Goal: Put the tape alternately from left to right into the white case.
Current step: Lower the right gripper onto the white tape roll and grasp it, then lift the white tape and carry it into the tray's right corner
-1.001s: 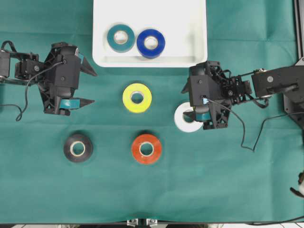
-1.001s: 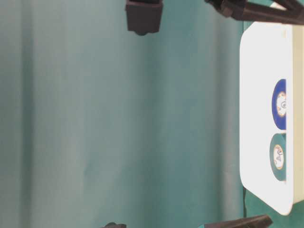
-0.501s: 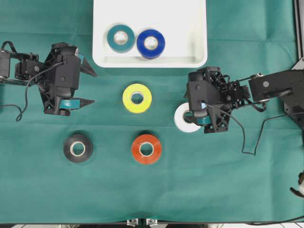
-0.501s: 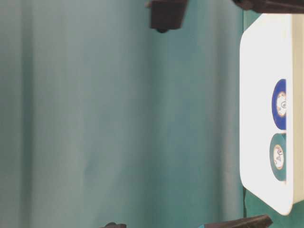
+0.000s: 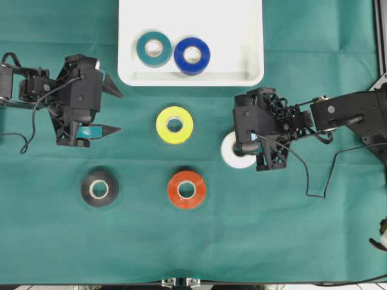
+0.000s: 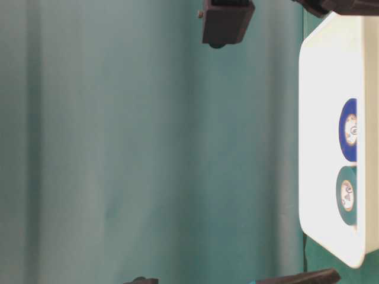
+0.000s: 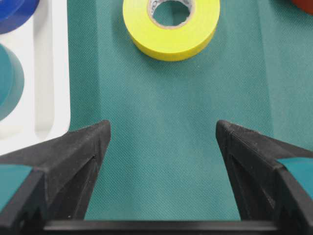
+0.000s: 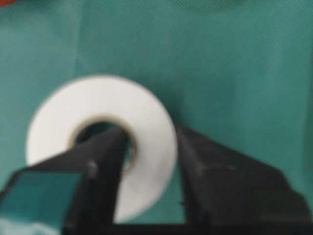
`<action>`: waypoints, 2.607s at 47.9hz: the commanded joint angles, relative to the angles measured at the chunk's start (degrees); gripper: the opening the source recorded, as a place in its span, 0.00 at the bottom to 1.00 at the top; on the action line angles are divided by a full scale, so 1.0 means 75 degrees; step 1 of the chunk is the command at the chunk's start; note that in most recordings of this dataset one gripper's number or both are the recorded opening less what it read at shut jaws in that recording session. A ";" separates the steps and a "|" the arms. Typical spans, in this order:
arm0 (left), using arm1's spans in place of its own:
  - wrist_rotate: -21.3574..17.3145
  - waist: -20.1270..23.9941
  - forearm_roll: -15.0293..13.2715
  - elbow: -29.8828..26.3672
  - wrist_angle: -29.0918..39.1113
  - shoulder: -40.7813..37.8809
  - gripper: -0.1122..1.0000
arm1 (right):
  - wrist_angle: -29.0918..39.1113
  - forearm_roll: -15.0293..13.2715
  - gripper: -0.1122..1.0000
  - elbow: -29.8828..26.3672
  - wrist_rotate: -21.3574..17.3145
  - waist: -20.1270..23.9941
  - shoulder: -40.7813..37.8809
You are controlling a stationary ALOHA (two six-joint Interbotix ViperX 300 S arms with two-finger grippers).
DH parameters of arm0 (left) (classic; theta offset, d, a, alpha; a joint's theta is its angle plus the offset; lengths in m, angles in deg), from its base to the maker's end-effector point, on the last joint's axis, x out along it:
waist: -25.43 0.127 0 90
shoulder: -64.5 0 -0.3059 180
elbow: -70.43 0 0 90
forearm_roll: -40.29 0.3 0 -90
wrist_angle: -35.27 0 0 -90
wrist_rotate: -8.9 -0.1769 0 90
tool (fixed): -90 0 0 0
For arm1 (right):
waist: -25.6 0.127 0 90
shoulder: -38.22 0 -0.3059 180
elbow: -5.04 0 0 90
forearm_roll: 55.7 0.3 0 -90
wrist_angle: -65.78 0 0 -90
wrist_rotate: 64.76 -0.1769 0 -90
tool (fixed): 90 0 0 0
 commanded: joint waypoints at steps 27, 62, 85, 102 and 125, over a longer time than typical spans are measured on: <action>0.0000 -0.0023 -0.0012 0.0059 -0.0059 0.0105 0.84 | 0.0750 -0.0012 0.34 -0.0551 -0.0387 -0.0047 0.0961; 0.0000 -0.0023 -0.0012 0.0082 -0.0059 0.0094 0.84 | 0.1887 -0.0668 0.34 -0.1102 -0.0352 -0.2531 0.1477; 0.0012 -0.0023 -0.0012 0.0059 -0.0059 0.0047 0.83 | 0.0867 -0.1512 0.34 -0.1195 -0.0387 -0.3914 0.0879; 0.0012 -0.0023 -0.0012 0.0082 -0.0188 0.0047 0.84 | 0.0680 -0.1512 0.34 -0.1535 -0.0387 -0.4547 0.0223; 0.0012 -0.0023 0.0000 0.0105 -0.0199 0.0035 0.84 | 0.0680 -0.1523 0.34 -0.1734 -0.0387 -0.4676 -0.0141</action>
